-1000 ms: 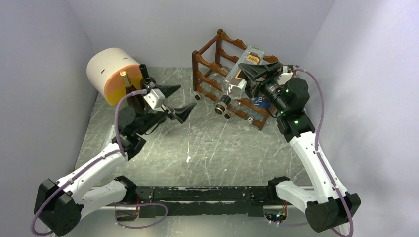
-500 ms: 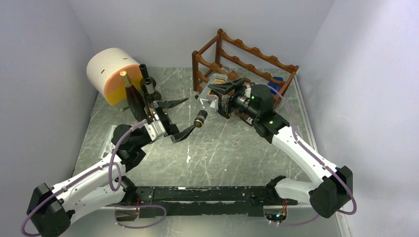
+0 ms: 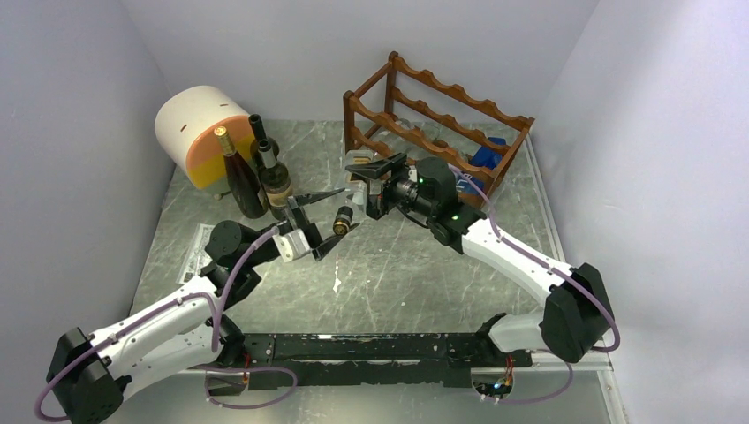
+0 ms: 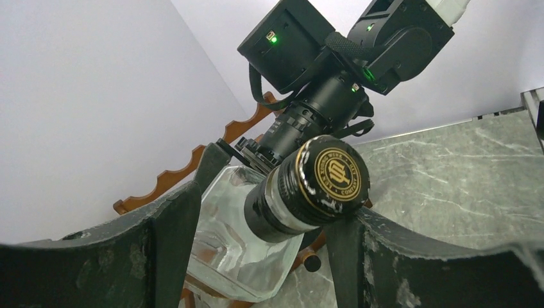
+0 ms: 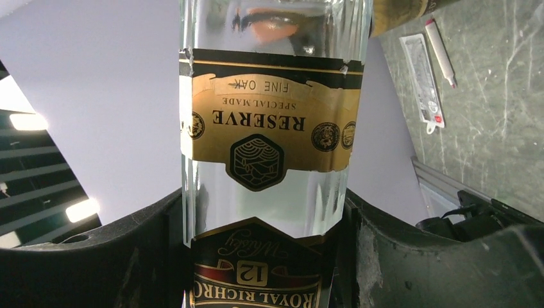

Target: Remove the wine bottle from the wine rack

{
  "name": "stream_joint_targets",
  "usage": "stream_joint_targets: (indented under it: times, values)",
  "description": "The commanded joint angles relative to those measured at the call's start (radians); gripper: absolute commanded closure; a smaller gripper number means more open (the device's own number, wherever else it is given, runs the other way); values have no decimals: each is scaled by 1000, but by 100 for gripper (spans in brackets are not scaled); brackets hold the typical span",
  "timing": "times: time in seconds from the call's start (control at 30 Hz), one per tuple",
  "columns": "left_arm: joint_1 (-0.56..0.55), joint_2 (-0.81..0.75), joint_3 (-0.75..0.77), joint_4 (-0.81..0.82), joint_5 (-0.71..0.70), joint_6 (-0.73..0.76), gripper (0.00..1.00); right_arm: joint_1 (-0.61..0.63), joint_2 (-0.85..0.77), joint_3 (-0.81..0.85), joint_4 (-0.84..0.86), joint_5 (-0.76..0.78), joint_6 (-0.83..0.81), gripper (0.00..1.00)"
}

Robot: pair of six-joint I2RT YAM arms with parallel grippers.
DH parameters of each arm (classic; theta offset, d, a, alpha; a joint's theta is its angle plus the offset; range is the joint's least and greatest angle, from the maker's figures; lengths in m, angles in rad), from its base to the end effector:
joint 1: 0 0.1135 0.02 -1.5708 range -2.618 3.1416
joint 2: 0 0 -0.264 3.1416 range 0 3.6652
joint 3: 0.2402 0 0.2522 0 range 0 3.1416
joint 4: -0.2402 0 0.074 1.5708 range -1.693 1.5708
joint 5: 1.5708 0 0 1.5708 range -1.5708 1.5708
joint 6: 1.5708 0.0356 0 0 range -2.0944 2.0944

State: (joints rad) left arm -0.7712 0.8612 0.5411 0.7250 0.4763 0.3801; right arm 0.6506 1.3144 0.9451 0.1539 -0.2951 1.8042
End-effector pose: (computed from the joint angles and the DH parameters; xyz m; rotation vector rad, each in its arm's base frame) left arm 0.1295 -0.1487 0.3353 0.9898 0.7406 -0.6181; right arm 0.2394 0.1952 0.3133 1.0132 2.0567 1.8392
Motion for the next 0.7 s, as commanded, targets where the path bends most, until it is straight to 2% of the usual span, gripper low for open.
stream_joint_targets:
  times: [0.0,0.23,0.37,0.43,0.63,0.67]
  values:
    - [-14,-18,16,-4,1,58,28,19,-9,10,208,-26,36,100]
    - [-21,-27,12,-7,-8,78,35,30,1,-2,217,-21,52,100]
    - [-28,-33,10,-1,-3,78,31,41,19,1,219,-25,64,100]
    - [-29,-33,9,-3,-7,81,32,45,32,-1,233,-30,70,100]
    - [-34,-43,15,-13,-23,89,60,51,54,-3,257,-34,84,100]
    - [-35,-42,19,-19,-34,91,69,51,58,-5,270,-35,82,100]
